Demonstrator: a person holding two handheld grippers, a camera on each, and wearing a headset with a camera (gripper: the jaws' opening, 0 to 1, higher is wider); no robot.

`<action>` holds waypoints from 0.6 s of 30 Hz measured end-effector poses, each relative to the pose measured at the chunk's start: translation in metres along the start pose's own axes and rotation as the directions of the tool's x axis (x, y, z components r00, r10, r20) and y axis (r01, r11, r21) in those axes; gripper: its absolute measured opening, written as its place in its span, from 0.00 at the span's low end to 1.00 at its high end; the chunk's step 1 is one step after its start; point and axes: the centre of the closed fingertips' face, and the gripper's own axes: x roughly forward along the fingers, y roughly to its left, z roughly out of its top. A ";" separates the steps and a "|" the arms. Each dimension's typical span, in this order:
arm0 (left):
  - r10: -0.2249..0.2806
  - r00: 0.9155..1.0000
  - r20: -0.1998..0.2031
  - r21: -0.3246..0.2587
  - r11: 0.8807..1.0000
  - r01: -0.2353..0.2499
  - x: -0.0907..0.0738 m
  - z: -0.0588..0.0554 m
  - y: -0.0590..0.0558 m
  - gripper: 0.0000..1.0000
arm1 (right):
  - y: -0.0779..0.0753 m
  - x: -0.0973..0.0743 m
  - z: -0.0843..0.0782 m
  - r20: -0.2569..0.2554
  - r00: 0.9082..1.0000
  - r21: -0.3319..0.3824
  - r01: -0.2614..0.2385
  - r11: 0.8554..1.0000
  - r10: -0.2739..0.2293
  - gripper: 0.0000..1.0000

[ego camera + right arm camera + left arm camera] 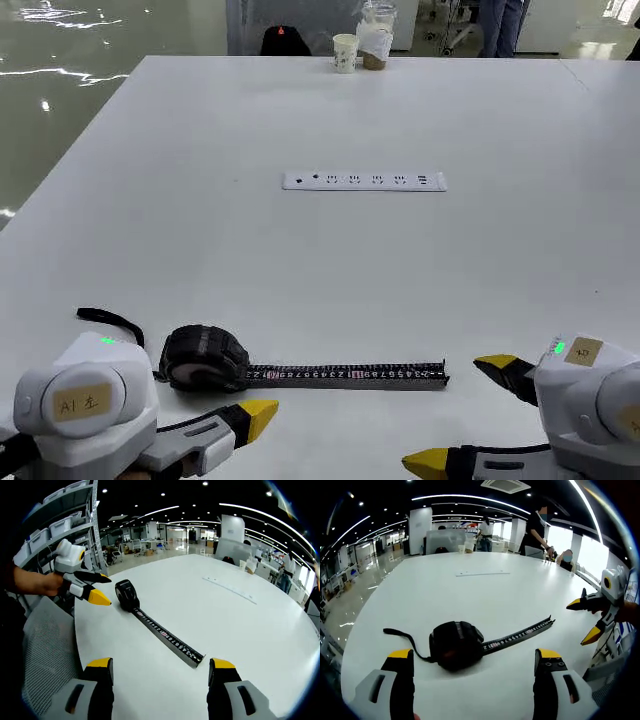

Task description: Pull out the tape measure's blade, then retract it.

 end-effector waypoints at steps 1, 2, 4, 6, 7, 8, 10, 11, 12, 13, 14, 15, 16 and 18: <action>0.001 1.000 -0.002 -0.004 1.000 -0.001 0.001 0.000 0.001 0.98 | -0.001 0.001 -0.001 -0.006 1.000 -0.004 -0.006 1.000 0.006 0.77; 0.003 1.000 -0.001 -0.006 1.000 -0.003 0.002 0.000 0.002 0.98 | -0.001 0.001 -0.002 -0.014 1.000 -0.007 -0.013 1.000 0.013 0.76; 0.006 1.000 -0.002 -0.009 1.000 -0.006 0.005 0.000 0.003 0.98 | -0.005 0.003 -0.004 -0.021 1.000 -0.013 -0.016 1.000 0.016 0.75; 0.012 1.000 -0.006 -0.006 1.000 -0.012 0.008 -0.001 0.004 0.99 | -0.006 0.004 -0.006 -0.030 0.999 -0.025 -0.029 0.999 0.028 0.74; 0.012 1.000 -0.006 -0.005 1.000 -0.012 0.008 0.000 0.005 0.99 | -0.006 0.005 -0.007 -0.034 0.999 -0.031 -0.035 0.999 0.034 0.74; 0.011 1.000 -0.005 -0.007 1.000 -0.011 0.010 0.000 0.005 0.99 | -0.007 0.006 -0.008 -0.044 0.998 -0.037 -0.040 0.998 0.039 0.74; 0.014 1.000 -0.005 -0.012 1.000 -0.014 0.011 0.001 0.006 0.99 | -0.009 0.008 -0.010 -0.051 0.997 -0.048 -0.052 0.998 0.049 0.73; 0.015 1.000 -0.004 -0.014 1.000 -0.015 0.012 0.001 0.006 0.99 | -0.010 0.009 -0.011 -0.057 0.997 -0.054 -0.056 0.997 0.053 0.72; 0.017 1.000 -0.003 -0.014 1.000 -0.017 0.013 0.002 0.006 0.99 | -0.011 0.010 -0.012 -0.062 0.996 -0.060 -0.061 0.996 0.057 0.72; 0.017 1.000 -0.002 -0.015 1.000 -0.017 0.013 0.002 0.006 0.99 | -0.012 0.010 -0.013 -0.066 0.996 -0.064 -0.066 0.996 0.061 0.71; 0.021 1.000 -0.002 -0.016 1.000 -0.021 0.014 0.002 0.006 0.99 | -0.013 0.011 -0.014 -0.071 0.995 -0.071 -0.071 0.995 0.066 0.71; 0.020 1.000 -0.002 -0.016 1.000 -0.020 0.015 0.002 0.007 0.99 | -0.014 0.012 -0.014 -0.077 0.995 -0.077 -0.076 0.994 0.071 0.70; 0.023 1.000 -0.005 -0.017 1.000 -0.023 0.016 0.001 0.007 0.99 | -0.015 0.013 -0.015 -0.081 0.994 -0.086 -0.082 0.993 0.075 0.69; 0.026 1.000 -0.006 -0.017 1.000 -0.027 0.017 0.001 0.008 0.99 | -0.019 0.016 -0.016 -0.090 0.993 -0.097 -0.090 0.991 0.081 0.68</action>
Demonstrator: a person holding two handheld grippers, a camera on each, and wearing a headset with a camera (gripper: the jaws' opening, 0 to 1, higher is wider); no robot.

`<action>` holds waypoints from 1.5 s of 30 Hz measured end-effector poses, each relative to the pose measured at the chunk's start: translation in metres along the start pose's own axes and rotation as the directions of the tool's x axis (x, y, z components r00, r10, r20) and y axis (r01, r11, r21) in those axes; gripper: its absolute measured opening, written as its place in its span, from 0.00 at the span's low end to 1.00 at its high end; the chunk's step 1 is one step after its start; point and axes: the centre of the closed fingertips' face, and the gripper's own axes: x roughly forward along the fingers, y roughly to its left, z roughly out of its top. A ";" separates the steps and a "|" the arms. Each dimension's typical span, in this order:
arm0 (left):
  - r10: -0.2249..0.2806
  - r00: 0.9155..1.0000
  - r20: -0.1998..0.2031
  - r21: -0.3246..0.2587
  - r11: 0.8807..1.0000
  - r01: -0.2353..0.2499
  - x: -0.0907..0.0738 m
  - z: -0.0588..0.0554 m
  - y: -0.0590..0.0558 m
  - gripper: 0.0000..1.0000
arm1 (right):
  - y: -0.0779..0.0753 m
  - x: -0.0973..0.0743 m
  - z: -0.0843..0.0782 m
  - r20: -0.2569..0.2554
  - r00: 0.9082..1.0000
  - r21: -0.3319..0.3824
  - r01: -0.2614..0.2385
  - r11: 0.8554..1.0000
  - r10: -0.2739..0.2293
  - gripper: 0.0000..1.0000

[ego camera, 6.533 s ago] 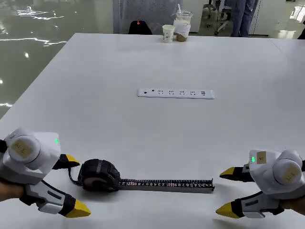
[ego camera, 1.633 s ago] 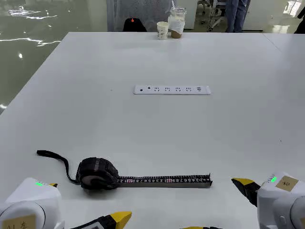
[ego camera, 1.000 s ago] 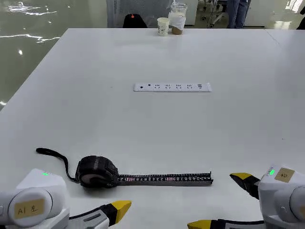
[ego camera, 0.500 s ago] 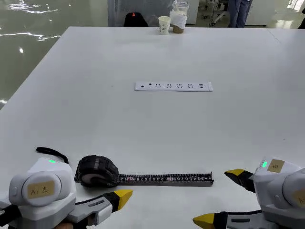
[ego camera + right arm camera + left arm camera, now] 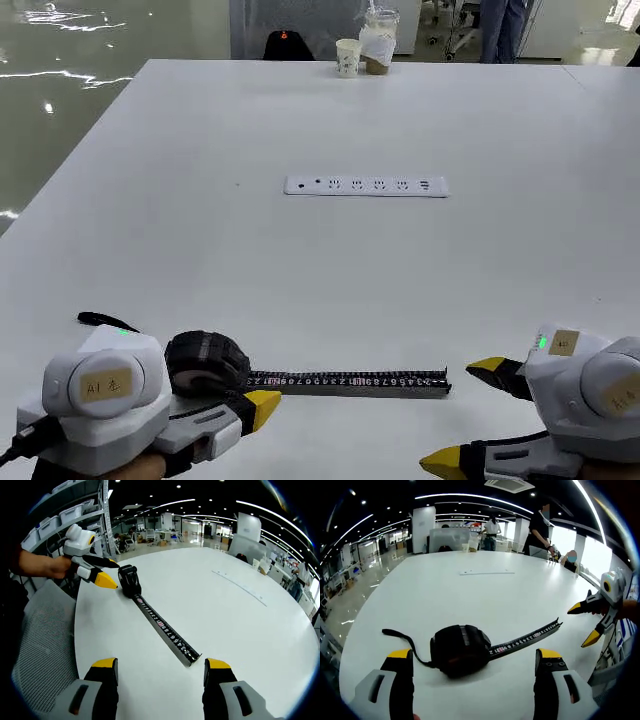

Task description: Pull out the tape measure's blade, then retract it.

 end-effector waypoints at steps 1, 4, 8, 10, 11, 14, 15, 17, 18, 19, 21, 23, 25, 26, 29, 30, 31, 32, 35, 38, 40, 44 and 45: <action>0.003 1.000 0.000 -0.001 1.000 -0.003 0.001 0.000 0.001 0.99 | -0.001 0.001 -0.001 -0.003 1.000 -0.003 -0.004 1.000 0.004 0.68; 0.013 1.000 -0.004 -0.008 1.000 -0.013 0.003 -0.001 0.003 0.99 | -0.006 0.004 -0.003 -0.016 1.000 -0.023 -0.011 1.000 0.010 0.66; 0.024 1.000 -0.006 -0.018 1.000 -0.024 0.007 -0.001 0.007 0.96 | -0.012 0.009 -0.006 -0.030 0.999 -0.047 -0.024 0.999 0.023 0.62; 0.028 1.000 -0.004 -0.026 0.999 -0.028 0.008 0.000 0.009 0.94 | -0.014 0.011 -0.007 -0.037 0.999 -0.063 -0.031 0.998 0.029 0.60; 0.031 1.000 -0.004 -0.028 0.999 -0.031 0.009 0.000 0.010 0.94 | -0.015 0.012 -0.007 -0.038 0.999 -0.072 -0.034 0.997 0.031 0.58; 0.037 0.999 -0.004 -0.036 0.999 -0.037 0.011 0.001 0.012 0.91 | -0.021 0.014 -0.009 -0.043 0.998 -0.090 -0.039 0.995 0.036 0.53; 0.041 0.999 -0.003 -0.040 0.998 -0.041 0.011 0.002 0.012 0.90 | -0.023 0.015 -0.010 -0.042 0.998 -0.096 -0.041 0.995 0.037 0.52; 0.044 0.999 -0.004 -0.043 0.998 -0.044 0.012 0.002 0.013 0.88 | -0.026 0.017 -0.011 -0.046 0.998 -0.100 -0.048 0.994 0.043 0.49; 0.047 0.999 -0.005 -0.045 0.998 -0.047 0.013 0.002 0.014 0.88 | -0.028 0.018 -0.012 -0.050 0.998 -0.108 -0.050 0.993 0.045 0.48; 0.049 0.999 -0.006 -0.046 0.998 -0.049 0.014 0.002 0.015 0.87 | -0.029 0.019 -0.012 -0.049 0.998 -0.116 -0.053 0.992 0.048 0.47; 0.054 0.999 -0.009 -0.052 0.997 -0.054 0.015 0.002 0.017 0.84 | -0.031 0.020 -0.013 -0.055 0.997 -0.127 -0.063 0.990 0.057 0.43; 0.066 0.998 -0.019 -0.057 0.996 -0.067 0.016 0.000 0.020 0.81 | -0.033 0.022 -0.014 -0.058 0.996 -0.143 -0.070 0.987 0.062 0.40; 0.077 0.997 -0.025 -0.061 0.995 -0.078 0.016 -0.001 0.021 0.79 | -0.035 0.024 -0.014 -0.064 0.996 -0.154 -0.073 0.985 0.064 0.38; 0.080 0.996 -0.025 -0.063 0.995 -0.082 0.016 -0.001 0.022 0.78 | -0.036 0.025 -0.015 -0.066 0.996 -0.159 -0.076 0.984 0.066 0.38; 0.085 0.996 -0.026 -0.069 0.994 -0.087 0.016 -0.001 0.024 0.73 | -0.037 0.027 -0.014 -0.066 0.995 -0.180 -0.086 0.980 0.075 0.31; 0.083 0.996 -0.028 -0.072 0.994 -0.085 0.017 -0.001 0.024 0.72 | -0.039 0.029 -0.015 -0.068 0.994 -0.184 -0.091 0.979 0.079 0.31; 0.084 0.996 -0.030 -0.072 0.994 -0.086 0.017 -0.001 0.024 0.72 | -0.039 0.029 -0.015 -0.071 0.994 -0.191 -0.095 0.977 0.083 0.30; 0.084 0.996 -0.030 -0.074 0.994 -0.086 0.018 -0.001 0.025 0.71 | -0.039 0.030 -0.015 -0.070 0.994 -0.203 -0.099 0.974 0.086 0.28; 0.091 0.995 -0.029 -0.078 0.993 -0.093 0.018 0.000 0.025 0.68 | -0.042 0.033 -0.016 -0.071 0.994 -0.211 -0.102 0.972 0.088 0.25; 0.096 0.995 -0.032 -0.085 0.992 -0.098 0.020 0.000 0.026 0.67 | -0.044 0.035 -0.016 -0.069 0.994 -0.218 -0.102 0.971 0.089 0.20; 0.104 0.994 -0.045 -0.093 0.990 -0.108 0.022 -0.001 0.027 0.65 | -0.045 0.036 -0.016 -0.069 0.993 -0.215 -0.107 0.971 0.094 0.19; 0.108 0.993 -0.046 -0.103 0.988 -0.112 0.024 -0.002 0.028 0.62 | -0.046 0.038 -0.017 -0.073 0.992 -0.225 -0.115 0.968 0.100 0.17; 0.105 0.993 -0.049 -0.101 0.989 -0.110 0.025 -0.002 0.027 0.62 | -0.047 0.039 -0.018 -0.074 0.992 -0.231 -0.114 0.966 0.099 0.16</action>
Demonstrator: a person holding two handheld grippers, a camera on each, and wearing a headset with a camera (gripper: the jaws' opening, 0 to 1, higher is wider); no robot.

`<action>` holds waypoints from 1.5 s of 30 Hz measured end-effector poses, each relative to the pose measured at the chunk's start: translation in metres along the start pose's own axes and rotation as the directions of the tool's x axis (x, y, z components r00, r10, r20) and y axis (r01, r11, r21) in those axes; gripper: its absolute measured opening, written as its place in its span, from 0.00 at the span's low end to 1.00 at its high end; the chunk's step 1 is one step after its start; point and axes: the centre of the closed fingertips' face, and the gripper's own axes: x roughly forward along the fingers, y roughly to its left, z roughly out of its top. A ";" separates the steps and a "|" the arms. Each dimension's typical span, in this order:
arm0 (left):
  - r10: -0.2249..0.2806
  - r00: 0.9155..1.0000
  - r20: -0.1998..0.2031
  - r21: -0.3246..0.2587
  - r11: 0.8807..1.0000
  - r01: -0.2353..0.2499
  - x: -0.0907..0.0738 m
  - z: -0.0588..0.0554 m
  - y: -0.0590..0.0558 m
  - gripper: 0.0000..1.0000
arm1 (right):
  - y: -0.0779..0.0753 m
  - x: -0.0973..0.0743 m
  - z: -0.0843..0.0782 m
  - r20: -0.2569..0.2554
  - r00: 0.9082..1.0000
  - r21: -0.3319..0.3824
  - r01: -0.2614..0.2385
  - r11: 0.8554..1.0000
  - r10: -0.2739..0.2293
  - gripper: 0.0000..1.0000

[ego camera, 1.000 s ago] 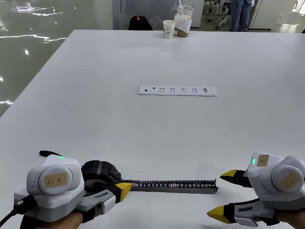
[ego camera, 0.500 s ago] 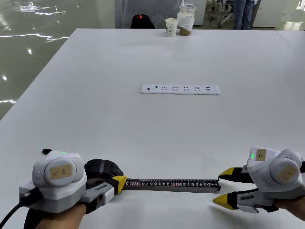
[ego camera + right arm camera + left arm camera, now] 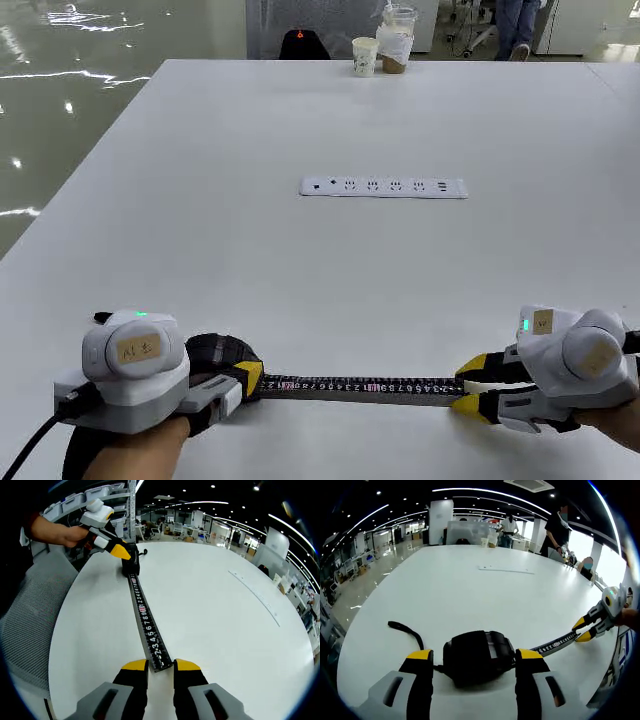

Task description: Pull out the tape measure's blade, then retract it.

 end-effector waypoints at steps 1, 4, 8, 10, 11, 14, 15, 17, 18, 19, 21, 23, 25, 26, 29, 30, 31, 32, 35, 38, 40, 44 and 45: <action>-0.001 1.000 -0.001 0.002 1.000 0.001 0.001 0.000 -0.001 0.61 | 0.000 0.000 0.000 -0.001 1.000 -0.003 -0.003 1.000 0.003 0.16; -0.010 1.000 -0.004 -0.004 1.000 0.010 0.002 -0.001 -0.003 0.58 | -0.001 0.001 -0.001 0.001 1.000 -0.007 -0.004 1.000 0.004 0.14; -0.012 1.000 -0.006 -0.003 1.000 0.012 0.004 0.000 -0.005 0.56 | -0.002 0.001 -0.001 0.010 1.000 -0.007 -0.017 1.000 0.017 0.13; -0.010 1.000 -0.006 -0.007 1.000 0.010 0.005 0.000 -0.005 0.56 | -0.002 0.001 -0.001 0.015 1.000 -0.005 -0.024 1.000 0.024 0.13; -0.010 1.000 -0.007 -0.009 1.000 0.010 0.005 0.000 -0.005 0.56 | -0.002 0.001 -0.001 0.017 1.000 -0.009 -0.026 1.000 0.026 0.13; -0.006 1.000 -0.008 -0.010 1.000 0.006 0.005 0.000 -0.005 0.56 | -0.001 0.001 -0.001 0.024 0.999 -0.018 -0.034 0.999 0.035 0.12; -0.003 1.000 -0.009 -0.012 1.000 0.003 0.006 0.000 -0.005 0.57 | -0.001 0.001 -0.001 0.027 0.999 -0.022 -0.038 0.999 0.038 0.12; 0.000 1.000 -0.010 -0.015 1.000 0.000 0.007 0.000 -0.005 0.57 | -0.001 0.000 -0.001 0.029 0.999 -0.027 -0.041 0.999 0.042 0.11; 0.002 1.000 -0.012 -0.016 1.000 -0.002 0.007 0.000 -0.005 0.57 | -0.001 0.000 -0.001 0.032 0.999 -0.030 -0.044 0.999 0.045 0.11; 0.003 1.000 -0.014 -0.018 1.000 -0.003 0.007 0.000 -0.005 0.57 | -0.001 0.000 -0.001 0.031 0.998 -0.029 -0.045 0.999 0.045 0.11; 0.004 1.000 -0.016 -0.021 1.000 -0.005 0.008 0.000 -0.005 0.57 | -0.001 0.001 -0.001 0.028 0.998 -0.036 -0.047 0.998 0.048 0.10; 0.008 1.000 -0.016 -0.022 1.000 -0.008 0.008 0.000 -0.005 0.58 | -0.001 0.001 -0.001 0.025 0.998 -0.043 -0.050 0.998 0.051 0.10; 0.014 1.000 -0.017 -0.021 1.000 -0.015 0.009 0.000 -0.005 0.58 | -0.001 0.001 -0.001 0.022 0.998 -0.049 -0.050 0.998 0.051 0.10; 0.016 1.000 -0.018 -0.021 1.000 -0.017 0.009 0.000 -0.005 0.58 | -0.001 0.001 -0.001 0.021 0.998 -0.051 -0.050 0.997 0.051 0.10; 0.022 1.000 -0.022 -0.020 1.000 -0.023 0.010 0.000 -0.005 0.59 | -0.001 0.001 -0.001 0.020 0.998 -0.051 -0.051 0.997 0.052 0.09; 0.023 0.999 -0.025 -0.020 1.000 -0.024 0.010 0.000 -0.005 0.59 | -0.001 0.001 -0.001 0.019 0.998 -0.051 -0.052 0.997 0.053 0.09; 0.025 0.999 -0.028 -0.022 0.999 -0.025 0.010 -0.001 -0.004 0.59 | -0.001 0.001 -0.002 0.019 0.998 -0.050 -0.052 0.997 0.053 0.09; 0.026 0.999 -0.030 -0.023 0.999 -0.026 0.011 -0.001 -0.005 0.59 | -0.001 0.001 -0.002 0.018 0.998 -0.051 -0.052 0.997 0.053 0.09; 0.030 0.999 -0.039 -0.020 0.999 -0.031 0.012 -0.001 -0.004 0.60 | 0.000 0.001 -0.001 0.014 0.998 -0.052 -0.053 0.997 0.054 0.09; 0.036 0.998 -0.045 -0.012 0.999 -0.037 0.013 -0.002 -0.005 0.60 | 0.000 0.001 -0.002 0.012 0.999 -0.050 -0.051 0.997 0.051 0.09; 0.041 0.998 -0.046 -0.006 0.999 -0.042 0.013 -0.002 -0.004 0.60 | 0.000 0.001 -0.001 0.011 0.999 -0.050 -0.050 0.998 0.050 0.09; 0.050 0.997 -0.052 0.006 0.999 -0.050 0.014 -0.003 -0.005 0.60 | -0.001 0.001 -0.002 0.011 0.999 -0.048 -0.048 0.998 0.048 0.09; 0.053 0.997 -0.055 0.011 0.999 -0.052 0.014 -0.004 -0.004 0.60 | 0.000 0.001 -0.001 0.011 0.999 -0.049 -0.048 0.998 0.048 0.09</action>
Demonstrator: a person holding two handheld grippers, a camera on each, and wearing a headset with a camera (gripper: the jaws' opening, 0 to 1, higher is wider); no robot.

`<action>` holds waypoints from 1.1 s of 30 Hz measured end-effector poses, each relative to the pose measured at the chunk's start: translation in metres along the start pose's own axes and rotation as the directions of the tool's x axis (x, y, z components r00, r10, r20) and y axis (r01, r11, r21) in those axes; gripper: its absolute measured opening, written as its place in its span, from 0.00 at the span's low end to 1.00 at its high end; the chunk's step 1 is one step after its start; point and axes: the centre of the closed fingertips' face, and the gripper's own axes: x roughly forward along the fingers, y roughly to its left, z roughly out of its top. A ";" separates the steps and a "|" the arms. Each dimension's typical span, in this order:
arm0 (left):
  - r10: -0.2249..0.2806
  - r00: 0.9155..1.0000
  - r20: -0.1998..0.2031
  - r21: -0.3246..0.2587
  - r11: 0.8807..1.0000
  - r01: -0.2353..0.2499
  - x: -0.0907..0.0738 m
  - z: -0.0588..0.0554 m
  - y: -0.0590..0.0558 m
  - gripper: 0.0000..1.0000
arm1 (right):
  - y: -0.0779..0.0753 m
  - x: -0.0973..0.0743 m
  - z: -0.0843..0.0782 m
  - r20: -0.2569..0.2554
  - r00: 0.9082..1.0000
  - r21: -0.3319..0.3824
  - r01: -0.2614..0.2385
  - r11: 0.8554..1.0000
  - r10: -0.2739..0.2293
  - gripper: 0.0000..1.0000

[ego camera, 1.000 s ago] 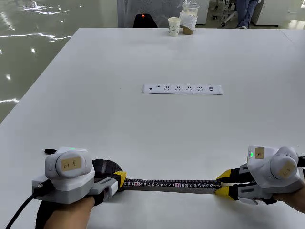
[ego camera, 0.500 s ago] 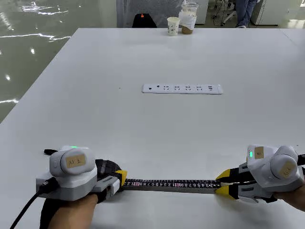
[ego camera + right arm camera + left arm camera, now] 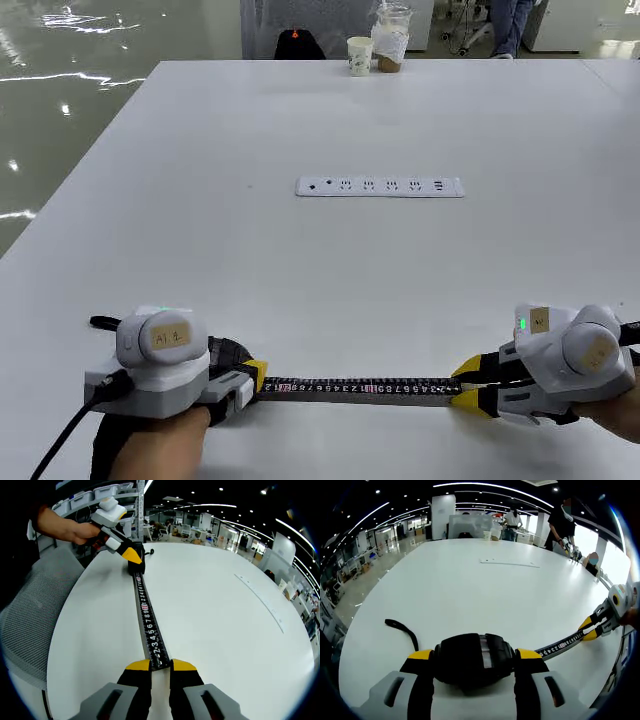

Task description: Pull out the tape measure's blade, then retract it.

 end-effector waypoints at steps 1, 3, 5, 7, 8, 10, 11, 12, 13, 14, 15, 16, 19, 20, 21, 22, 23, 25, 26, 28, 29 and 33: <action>0.001 1.000 -0.003 0.002 1.000 -0.001 0.000 0.000 0.000 0.60 | 0.000 0.000 0.000 0.000 1.000 -0.001 0.000 1.000 0.000 0.09; 0.003 1.000 -0.012 0.004 1.000 -0.003 0.001 0.000 0.000 0.60 | 0.000 0.000 0.000 0.000 1.000 0.001 0.000 1.000 0.000 0.09; 0.007 1.000 -0.015 0.005 1.000 -0.006 0.000 -0.001 0.000 0.59 | 0.000 0.000 0.000 -0.002 1.000 -0.002 -0.001 1.000 0.001 0.09; 0.010 1.000 -0.011 0.008 1.000 -0.010 0.000 -0.001 0.001 0.59 | 0.000 0.000 0.000 -0.002 1.000 -0.003 0.000 1.000 0.000 0.09; 0.013 1.000 -0.010 0.006 1.000 -0.013 0.000 -0.001 0.001 0.58 | 0.000 0.000 0.000 -0.003 1.000 -0.004 0.000 1.000 0.000 0.09; 0.014 1.000 -0.009 0.007 1.000 -0.013 0.000 0.000 0.001 0.58 | 0.000 0.000 0.000 -0.003 1.000 -0.006 0.000 1.000 0.000 0.09; 0.013 1.000 -0.011 0.009 1.000 -0.013 0.000 0.000 0.001 0.57 | 0.000 0.000 0.000 -0.003 1.000 -0.007 0.001 1.000 -0.001 0.09; 0.011 1.000 -0.014 0.011 1.000 -0.011 0.000 0.000 0.001 0.57 | 0.000 0.000 0.000 -0.003 1.000 -0.007 0.001 1.000 -0.001 0.09; 0.013 1.000 -0.014 0.012 1.000 -0.012 0.000 0.000 0.001 0.57 | 0.000 0.000 0.000 -0.003 1.000 -0.006 0.002 1.000 -0.002 0.09; 0.018 1.000 -0.016 0.020 1.000 -0.018 0.000 -0.001 0.001 0.56 | 0.001 0.000 0.000 -0.002 1.000 -0.005 0.001 1.000 -0.001 0.09; 0.016 1.000 -0.013 0.017 1.000 -0.016 0.000 -0.001 0.001 0.56 | 0.001 0.000 0.000 -0.002 1.000 -0.005 0.001 1.000 -0.001 0.09; 0.015 1.000 -0.014 0.018 1.000 -0.015 0.000 0.000 0.001 0.56 | 0.001 0.000 0.000 -0.002 1.000 -0.006 0.001 1.000 -0.001 0.09; 0.007 1.000 -0.020 0.020 1.000 -0.006 0.000 -0.001 0.001 0.55 | 0.000 0.000 0.000 -0.002 1.000 -0.005 0.001 1.000 -0.001 0.09; 0.005 1.000 -0.021 0.023 1.000 -0.004 0.000 -0.001 0.001 0.54 | 0.000 0.000 0.000 -0.002 1.000 -0.004 0.001 1.000 -0.001 0.09; 0.003 1.000 -0.021 0.021 1.000 -0.003 -0.001 -0.001 0.002 0.54 | 0.000 0.000 0.000 -0.001 1.000 -0.004 0.001 1.000 -0.001 0.09; 0.002 1.000 -0.021 0.023 1.000 -0.002 -0.001 -0.001 0.001 0.54 | 0.000 0.000 0.000 -0.002 1.000 -0.002 0.002 1.000 -0.002 0.09; 0.002 1.000 -0.020 0.024 1.000 -0.002 -0.001 -0.001 0.001 0.54 | 0.000 0.000 0.000 -0.002 1.000 -0.003 0.002 1.000 -0.002 0.09; 0.001 1.000 -0.020 0.025 1.000 0.000 0.000 -0.001 0.001 0.54 | 0.000 0.000 0.000 -0.002 1.000 -0.002 0.003 1.000 -0.003 0.09; 0.001 1.000 -0.020 0.026 1.000 0.000 0.000 -0.001 0.001 0.54 | 0.000 0.000 0.000 -0.003 1.000 -0.002 0.004 1.000 -0.004 0.09; 0.000 1.000 -0.020 0.027 1.000 0.001 0.000 -0.001 0.001 0.54 | 0.000 0.000 0.000 -0.003 1.000 -0.001 0.005 1.000 -0.005 0.09; -0.001 1.000 -0.021 0.026 1.000 0.002 0.000 -0.001 0.001 0.54 | 0.000 0.000 0.000 -0.003 1.000 0.000 0.005 1.000 -0.005 0.09; -0.003 1.000 -0.019 0.027 1.000 0.004 0.000 -0.002 0.001 0.54 | 0.000 0.000 0.000 -0.004 1.000 0.001 0.005 1.000 -0.005 0.09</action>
